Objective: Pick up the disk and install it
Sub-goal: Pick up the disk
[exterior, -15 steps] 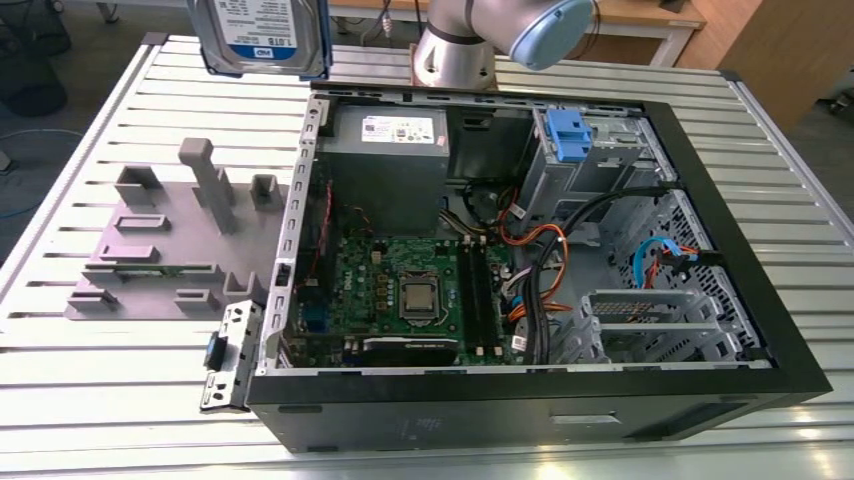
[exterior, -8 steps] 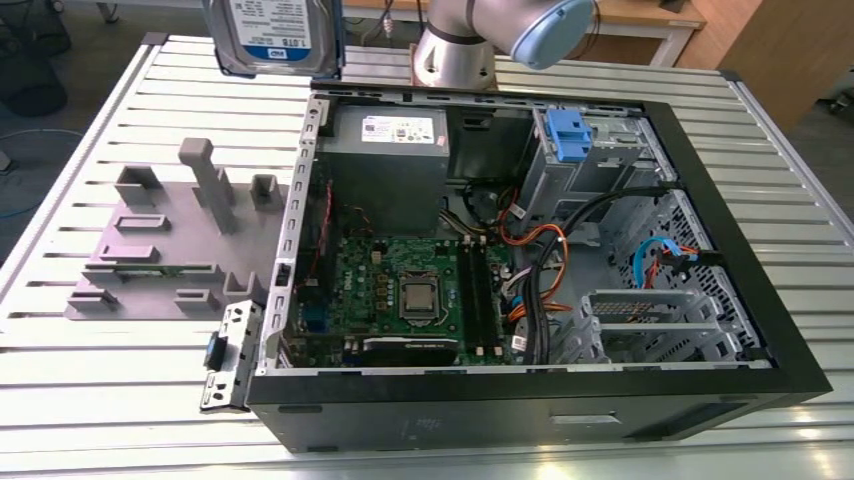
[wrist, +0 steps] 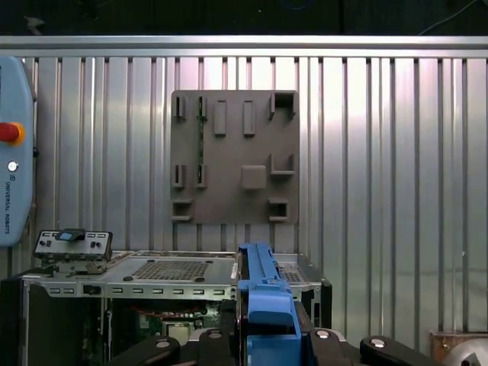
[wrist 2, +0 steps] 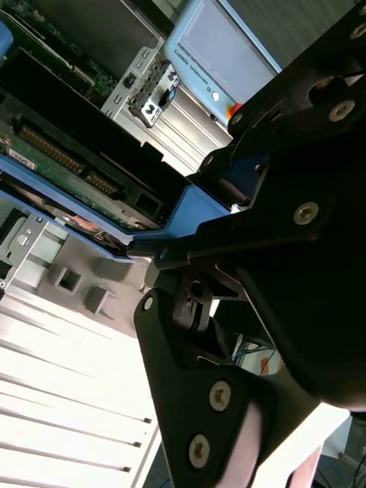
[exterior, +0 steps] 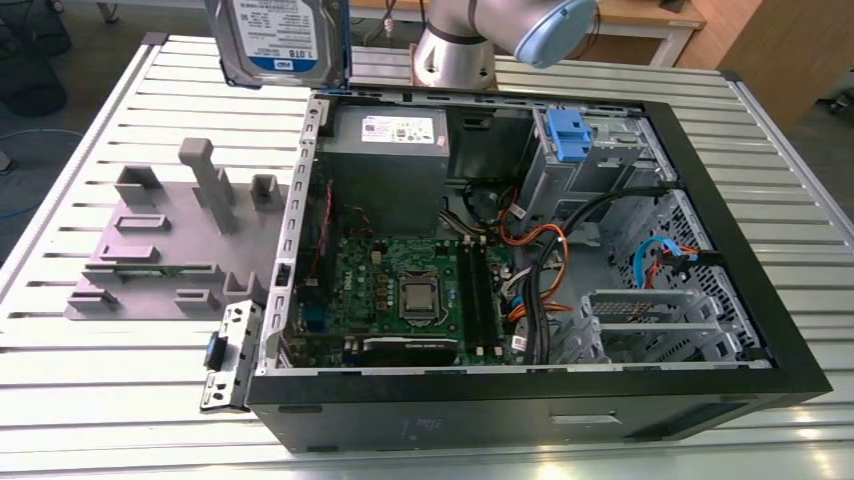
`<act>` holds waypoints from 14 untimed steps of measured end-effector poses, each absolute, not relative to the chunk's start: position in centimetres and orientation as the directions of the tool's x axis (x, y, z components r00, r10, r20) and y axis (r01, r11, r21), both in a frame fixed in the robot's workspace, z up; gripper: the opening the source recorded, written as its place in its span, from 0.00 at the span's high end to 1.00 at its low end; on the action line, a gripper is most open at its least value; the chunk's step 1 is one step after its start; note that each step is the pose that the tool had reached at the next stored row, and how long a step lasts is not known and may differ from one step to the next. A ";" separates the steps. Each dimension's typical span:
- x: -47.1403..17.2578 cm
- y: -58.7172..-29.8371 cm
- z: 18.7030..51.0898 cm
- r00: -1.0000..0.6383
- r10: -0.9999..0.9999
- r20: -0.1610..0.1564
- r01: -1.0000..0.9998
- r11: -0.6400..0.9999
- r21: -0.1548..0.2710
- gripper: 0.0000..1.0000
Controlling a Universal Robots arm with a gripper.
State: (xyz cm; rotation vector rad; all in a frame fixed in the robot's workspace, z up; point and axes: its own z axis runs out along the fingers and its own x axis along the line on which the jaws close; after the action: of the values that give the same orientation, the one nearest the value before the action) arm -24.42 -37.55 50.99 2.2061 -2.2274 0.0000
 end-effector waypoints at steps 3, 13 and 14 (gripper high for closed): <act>-24.4 -38.5 50.9 -0.009 -1.000 0.005 -1.000 0.009 0.005 0.63; -20.8 -39.1 50.6 -0.010 -1.000 0.005 -1.000 0.010 0.005 0.63; -20.4 -39.1 50.6 -0.010 -1.000 0.005 -1.000 0.010 0.005 0.63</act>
State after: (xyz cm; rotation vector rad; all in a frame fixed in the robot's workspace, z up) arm -20.37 -39.09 50.62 2.2060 -2.2272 -0.0001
